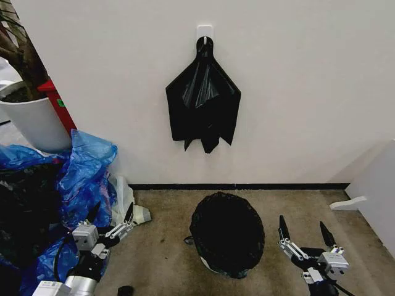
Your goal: Place the garbage bag over the trash bin.
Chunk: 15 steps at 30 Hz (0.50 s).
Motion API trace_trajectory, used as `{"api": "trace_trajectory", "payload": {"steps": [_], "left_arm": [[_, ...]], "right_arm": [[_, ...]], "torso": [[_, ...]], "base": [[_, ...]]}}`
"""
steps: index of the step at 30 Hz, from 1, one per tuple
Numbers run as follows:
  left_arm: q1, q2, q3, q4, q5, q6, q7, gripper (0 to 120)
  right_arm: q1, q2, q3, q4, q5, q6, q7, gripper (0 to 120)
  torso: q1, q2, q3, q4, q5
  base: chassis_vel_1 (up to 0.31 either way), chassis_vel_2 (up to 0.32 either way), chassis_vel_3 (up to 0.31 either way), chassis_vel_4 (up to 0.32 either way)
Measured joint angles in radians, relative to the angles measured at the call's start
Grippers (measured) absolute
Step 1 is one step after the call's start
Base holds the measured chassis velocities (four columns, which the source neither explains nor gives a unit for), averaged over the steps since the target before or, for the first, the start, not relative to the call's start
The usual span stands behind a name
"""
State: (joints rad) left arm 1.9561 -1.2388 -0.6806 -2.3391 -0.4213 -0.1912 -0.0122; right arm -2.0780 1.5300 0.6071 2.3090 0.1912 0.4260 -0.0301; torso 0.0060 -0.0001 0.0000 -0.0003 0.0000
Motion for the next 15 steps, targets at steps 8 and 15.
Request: {"api": "trace_trajectory", "payload": {"steps": [8,15], "left_arm": [[-0.002,0.001,0.001,0.001,0.000,0.000,0.000,100],[-0.003,0.001,0.002,0.002,-0.001,0.001,0.000,100]], "right_arm": [[0.002,0.000,0.000,0.000,-0.001,-0.001,0.000,100],[0.002,-0.001,0.000,0.000,-0.001,-0.003,0.000,100]], "torso": [[0.000,0.000,0.000,0.0000,0.0000],[0.000,0.000,0.000,0.0000,0.0000]], "base": [[0.000,0.000,0.000,0.000],[0.000,0.000,0.000,0.000]]}}
